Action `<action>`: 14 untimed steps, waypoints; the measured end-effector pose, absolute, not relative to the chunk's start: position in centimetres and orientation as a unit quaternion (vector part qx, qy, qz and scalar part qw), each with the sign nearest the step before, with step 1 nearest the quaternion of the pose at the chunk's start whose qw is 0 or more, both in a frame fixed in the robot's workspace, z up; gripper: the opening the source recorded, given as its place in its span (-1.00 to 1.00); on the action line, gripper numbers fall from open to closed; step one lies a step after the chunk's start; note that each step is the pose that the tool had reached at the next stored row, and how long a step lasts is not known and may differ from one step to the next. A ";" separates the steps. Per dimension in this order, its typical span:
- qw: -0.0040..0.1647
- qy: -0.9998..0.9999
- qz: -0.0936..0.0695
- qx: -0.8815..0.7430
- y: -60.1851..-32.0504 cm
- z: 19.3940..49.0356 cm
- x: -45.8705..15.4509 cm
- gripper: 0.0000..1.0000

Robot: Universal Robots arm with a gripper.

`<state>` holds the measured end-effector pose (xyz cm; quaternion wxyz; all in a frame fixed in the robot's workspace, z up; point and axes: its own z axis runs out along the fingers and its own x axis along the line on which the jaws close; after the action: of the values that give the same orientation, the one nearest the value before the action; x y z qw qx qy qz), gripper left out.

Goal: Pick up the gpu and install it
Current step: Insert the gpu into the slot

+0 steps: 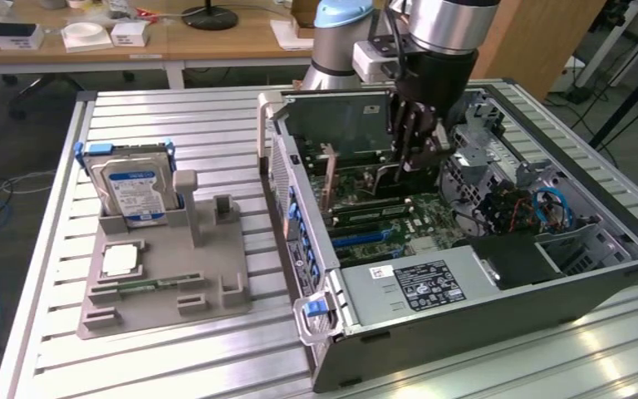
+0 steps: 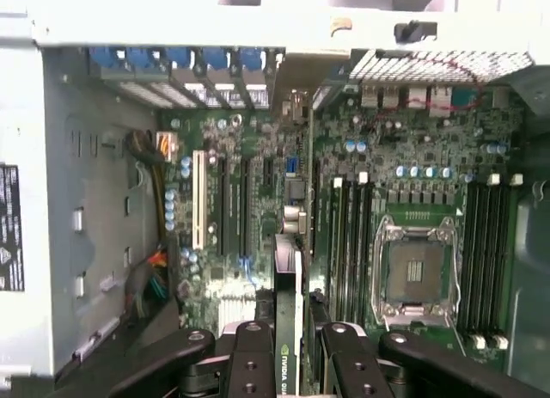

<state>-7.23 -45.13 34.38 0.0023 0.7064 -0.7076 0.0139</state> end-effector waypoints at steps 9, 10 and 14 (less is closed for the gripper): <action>0.005 -0.714 0.011 0.700 -45.0 33.3 -7.2 -0.47; 0.005 -0.715 0.011 0.699 -44.9 33.1 -7.2 -0.47; 0.005 -0.718 0.011 0.696 -44.6 32.4 -7.2 -0.47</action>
<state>-7.22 -44.59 32.37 0.0047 0.6960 -0.7179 0.0112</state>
